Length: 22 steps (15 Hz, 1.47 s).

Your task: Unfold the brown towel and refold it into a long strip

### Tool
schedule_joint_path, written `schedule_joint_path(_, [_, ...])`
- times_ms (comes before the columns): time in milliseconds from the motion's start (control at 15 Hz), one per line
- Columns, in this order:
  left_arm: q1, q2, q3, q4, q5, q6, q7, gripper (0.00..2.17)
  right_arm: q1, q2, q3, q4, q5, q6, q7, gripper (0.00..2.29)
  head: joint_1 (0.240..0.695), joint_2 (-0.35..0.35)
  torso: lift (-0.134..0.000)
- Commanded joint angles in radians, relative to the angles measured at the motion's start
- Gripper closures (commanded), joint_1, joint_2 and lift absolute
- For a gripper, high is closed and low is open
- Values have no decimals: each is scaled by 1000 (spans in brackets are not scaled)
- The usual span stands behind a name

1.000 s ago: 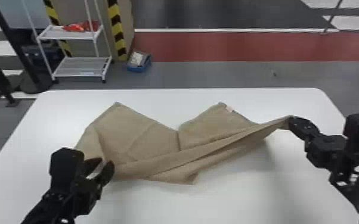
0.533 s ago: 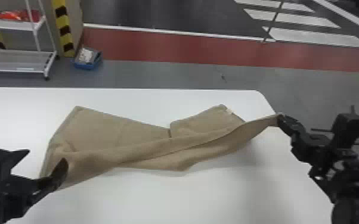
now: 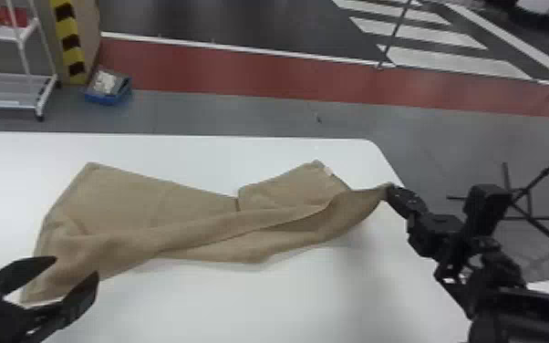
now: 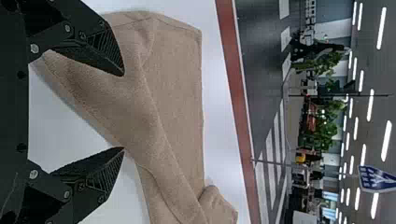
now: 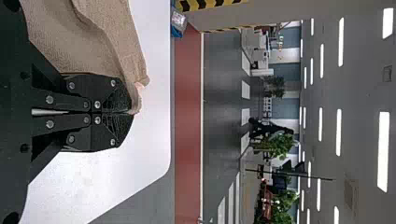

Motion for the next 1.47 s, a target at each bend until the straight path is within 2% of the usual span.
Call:
schedule_joint_path(0, [-14,7,-9,38,-49,46,28,397,17,3,7,-16,0,0,0,1652,695,-267,-122])
schedule_joint_path(333, [-51,10,21,114,-46,30,69,397,27,1,-9,-16,-2,-12,9,1652,695,-224,-122])
schedule_joint_path(533, [-53,10,60,138,-37,18,60,400,30,3,-9,-15,-2,-18,9,1652,695,-210,-122])
schedule_joint_path(667, [-39,11,101,135,-23,15,42,515,30,1,-10,-13,-2,-21,9,1652,695,-191,-122])
schedule_joint_path(800, [-28,14,118,124,-9,9,11,515,30,3,-18,-12,-2,-21,9,1652,695,-178,-122])
schedule_joint_path(867, [-27,14,118,118,-6,9,-9,515,30,3,-18,-10,-2,-21,9,1652,695,-175,-122])
schedule_joint_path(1400, [-25,16,80,115,-12,12,-32,562,34,7,-23,-12,-2,-25,9,1652,695,-203,-122])
